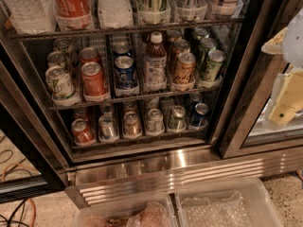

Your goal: Pick green can from top shelf of fridge

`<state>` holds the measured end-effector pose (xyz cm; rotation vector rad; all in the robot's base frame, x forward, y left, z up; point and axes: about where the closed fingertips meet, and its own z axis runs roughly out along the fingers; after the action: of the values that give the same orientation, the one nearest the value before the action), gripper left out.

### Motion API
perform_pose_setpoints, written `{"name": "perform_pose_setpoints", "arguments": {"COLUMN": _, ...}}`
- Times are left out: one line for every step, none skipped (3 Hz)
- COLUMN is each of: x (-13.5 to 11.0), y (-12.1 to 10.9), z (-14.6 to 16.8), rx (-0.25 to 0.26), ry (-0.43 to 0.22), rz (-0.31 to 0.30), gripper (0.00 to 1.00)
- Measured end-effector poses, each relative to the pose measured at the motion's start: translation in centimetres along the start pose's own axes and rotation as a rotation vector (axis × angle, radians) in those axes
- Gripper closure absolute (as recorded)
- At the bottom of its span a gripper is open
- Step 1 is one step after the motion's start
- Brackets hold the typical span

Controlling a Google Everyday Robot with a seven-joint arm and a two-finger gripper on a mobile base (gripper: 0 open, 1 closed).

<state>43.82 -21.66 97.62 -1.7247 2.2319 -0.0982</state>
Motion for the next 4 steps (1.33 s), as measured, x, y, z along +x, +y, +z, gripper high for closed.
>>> {"name": "perform_pose_setpoints", "arguments": {"x": -0.1, "y": 0.0, "z": -0.1, "rx": 0.003, "ry": -0.004, "rz": -0.001, "gripper": 0.0}}
{"name": "perform_pose_setpoints", "arguments": {"x": -0.7, "y": -0.3, "z": -0.6, "rx": 0.016, "ry": -0.086, "rz": 0.026, "gripper": 0.0}}
{"name": "perform_pose_setpoints", "arguments": {"x": -2.6, "y": -0.6, "z": -2.1, "rx": 0.063, "ry": -0.225, "rz": 0.066, "gripper": 0.0}}
{"name": "perform_pose_setpoints", "arguments": {"x": -5.2, "y": -1.2, "z": -3.8, "rx": 0.11, "ry": -0.38, "rz": 0.104, "gripper": 0.0}}
